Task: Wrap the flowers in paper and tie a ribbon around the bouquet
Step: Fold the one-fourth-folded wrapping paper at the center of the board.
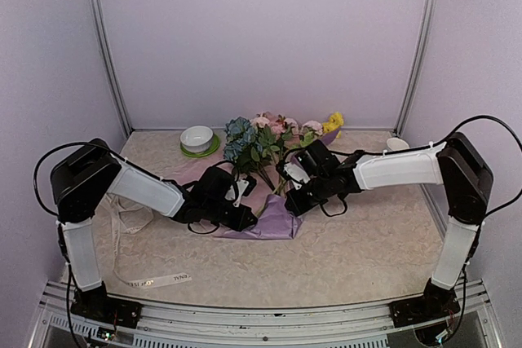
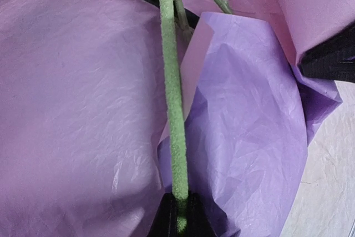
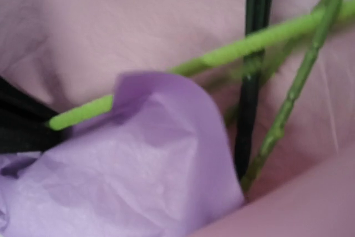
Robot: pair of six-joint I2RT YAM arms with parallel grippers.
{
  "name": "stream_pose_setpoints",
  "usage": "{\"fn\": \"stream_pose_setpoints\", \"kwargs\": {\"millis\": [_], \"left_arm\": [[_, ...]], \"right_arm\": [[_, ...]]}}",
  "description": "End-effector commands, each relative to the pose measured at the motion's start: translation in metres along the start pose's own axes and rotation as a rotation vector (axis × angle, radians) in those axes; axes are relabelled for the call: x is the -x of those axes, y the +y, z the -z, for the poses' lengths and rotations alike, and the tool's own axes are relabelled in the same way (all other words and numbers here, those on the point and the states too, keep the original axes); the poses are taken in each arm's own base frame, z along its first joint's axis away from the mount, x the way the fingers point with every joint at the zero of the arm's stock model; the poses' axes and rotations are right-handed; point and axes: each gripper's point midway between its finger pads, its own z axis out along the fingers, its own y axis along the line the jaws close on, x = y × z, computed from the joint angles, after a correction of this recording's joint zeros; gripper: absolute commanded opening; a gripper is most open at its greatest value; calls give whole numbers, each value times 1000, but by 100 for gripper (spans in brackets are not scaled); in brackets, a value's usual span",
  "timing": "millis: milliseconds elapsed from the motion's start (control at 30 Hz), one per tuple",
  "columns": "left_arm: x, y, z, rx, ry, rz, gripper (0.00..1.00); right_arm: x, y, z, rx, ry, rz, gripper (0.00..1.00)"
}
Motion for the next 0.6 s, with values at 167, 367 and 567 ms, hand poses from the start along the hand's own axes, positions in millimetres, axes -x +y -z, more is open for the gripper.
{"fn": "stream_pose_setpoints", "kwargs": {"millis": [167, 367, 567], "left_arm": [[1, 2, -18, 7, 16, 7, 0], [-8, 3, -15, 8, 41, 7, 4], [7, -6, 7, 13, -21, -29, 41]], "right_arm": [[-3, 40, -29, 46, 42, 203, 0], [-1, 40, -32, 35, 51, 219, 0], [-6, 38, -36, 28, 82, 251, 0]]}}
